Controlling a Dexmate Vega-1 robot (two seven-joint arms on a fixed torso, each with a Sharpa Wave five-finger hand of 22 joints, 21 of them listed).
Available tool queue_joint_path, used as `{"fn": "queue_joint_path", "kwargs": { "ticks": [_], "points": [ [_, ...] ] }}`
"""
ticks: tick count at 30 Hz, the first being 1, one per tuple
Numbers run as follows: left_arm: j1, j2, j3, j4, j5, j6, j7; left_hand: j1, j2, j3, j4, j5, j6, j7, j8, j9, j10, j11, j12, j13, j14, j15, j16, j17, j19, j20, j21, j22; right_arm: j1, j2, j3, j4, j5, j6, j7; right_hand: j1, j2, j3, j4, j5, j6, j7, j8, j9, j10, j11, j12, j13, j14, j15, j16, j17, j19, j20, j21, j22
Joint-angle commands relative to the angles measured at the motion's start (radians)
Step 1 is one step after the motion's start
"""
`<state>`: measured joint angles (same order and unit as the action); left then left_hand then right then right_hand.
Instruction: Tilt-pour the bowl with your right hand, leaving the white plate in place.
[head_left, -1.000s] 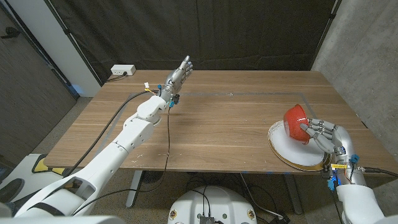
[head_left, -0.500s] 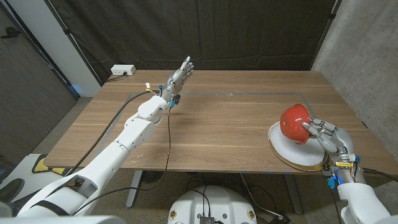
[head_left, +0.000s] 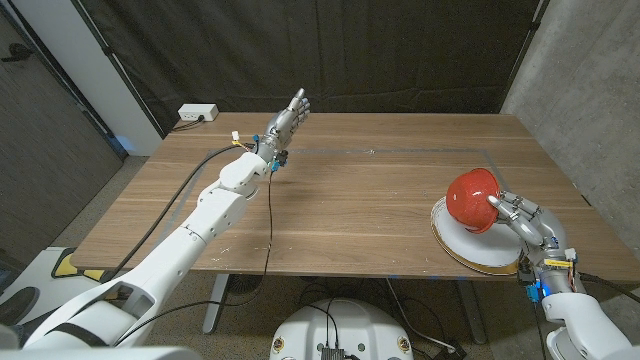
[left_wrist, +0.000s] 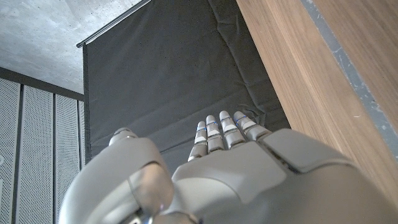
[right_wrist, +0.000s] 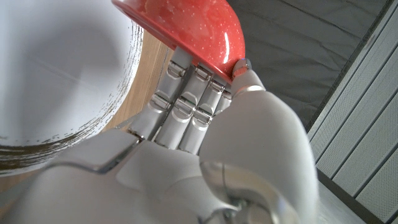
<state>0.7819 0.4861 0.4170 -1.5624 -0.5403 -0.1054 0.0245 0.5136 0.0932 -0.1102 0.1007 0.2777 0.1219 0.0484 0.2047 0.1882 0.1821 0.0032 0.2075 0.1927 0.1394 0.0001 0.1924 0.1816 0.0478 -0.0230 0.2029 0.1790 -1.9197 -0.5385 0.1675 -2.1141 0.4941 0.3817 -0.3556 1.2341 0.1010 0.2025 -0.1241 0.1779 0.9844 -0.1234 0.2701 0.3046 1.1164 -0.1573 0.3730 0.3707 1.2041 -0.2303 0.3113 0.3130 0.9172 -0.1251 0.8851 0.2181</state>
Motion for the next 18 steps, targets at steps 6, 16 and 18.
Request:
{"fn": "queue_joint_path", "kwargs": {
  "ticks": [6, 16, 18],
  "points": [
    [0.015, 0.030, -0.009, -0.036, -0.004, 0.036, 0.010, -0.001, -0.002, -0.006, 0.001, -0.003, 0.014, 0.005, 0.000, 0.003, 0.009, 0.004, 0.003, 0.004, 0.012, 0.001, 0.003, 0.003, 0.008, -0.001, 0.003, 0.003, -0.007, -0.002, -0.004, 0.000, 0.056, 0.007, 0.007, 0.035, 0.038, -0.003, 0.000, 0.006, 0.018, -0.006, 0.002, 0.002, 0.007, -0.002, -0.003, 0.003, 0.010, 0.004, -0.002, 0.002, -0.004, -0.099, 0.010, 0.000],
    [0.015, 0.033, -0.009, -0.035, -0.004, 0.027, 0.002, 0.002, 0.000, -0.008, 0.001, -0.004, 0.025, 0.010, 0.004, 0.003, 0.020, 0.005, 0.006, 0.004, 0.020, 0.002, 0.005, 0.003, 0.013, -0.005, 0.004, 0.004, -0.007, -0.009, -0.003, -0.006, 0.028, 0.005, -0.007, 0.038, 0.037, -0.003, -0.001, 0.007, 0.017, -0.007, 0.000, 0.005, 0.005, -0.003, -0.005, 0.004, 0.010, 0.003, -0.003, 0.003, -0.008, -0.099, 0.014, -0.004],
    [0.018, 0.038, -0.011, -0.041, -0.005, 0.033, 0.004, 0.002, 0.000, -0.008, 0.001, -0.004, 0.026, 0.010, 0.004, 0.003, 0.022, 0.005, 0.006, 0.004, 0.022, 0.001, 0.005, 0.003, 0.013, -0.005, 0.004, 0.004, -0.007, -0.009, -0.003, -0.010, 0.014, 0.003, -0.015, 0.038, 0.038, -0.003, -0.001, 0.008, 0.018, -0.006, 0.000, 0.006, 0.005, 0.000, -0.005, 0.005, 0.010, 0.003, -0.003, 0.004, -0.008, -0.099, 0.015, -0.004]
  ]
}}
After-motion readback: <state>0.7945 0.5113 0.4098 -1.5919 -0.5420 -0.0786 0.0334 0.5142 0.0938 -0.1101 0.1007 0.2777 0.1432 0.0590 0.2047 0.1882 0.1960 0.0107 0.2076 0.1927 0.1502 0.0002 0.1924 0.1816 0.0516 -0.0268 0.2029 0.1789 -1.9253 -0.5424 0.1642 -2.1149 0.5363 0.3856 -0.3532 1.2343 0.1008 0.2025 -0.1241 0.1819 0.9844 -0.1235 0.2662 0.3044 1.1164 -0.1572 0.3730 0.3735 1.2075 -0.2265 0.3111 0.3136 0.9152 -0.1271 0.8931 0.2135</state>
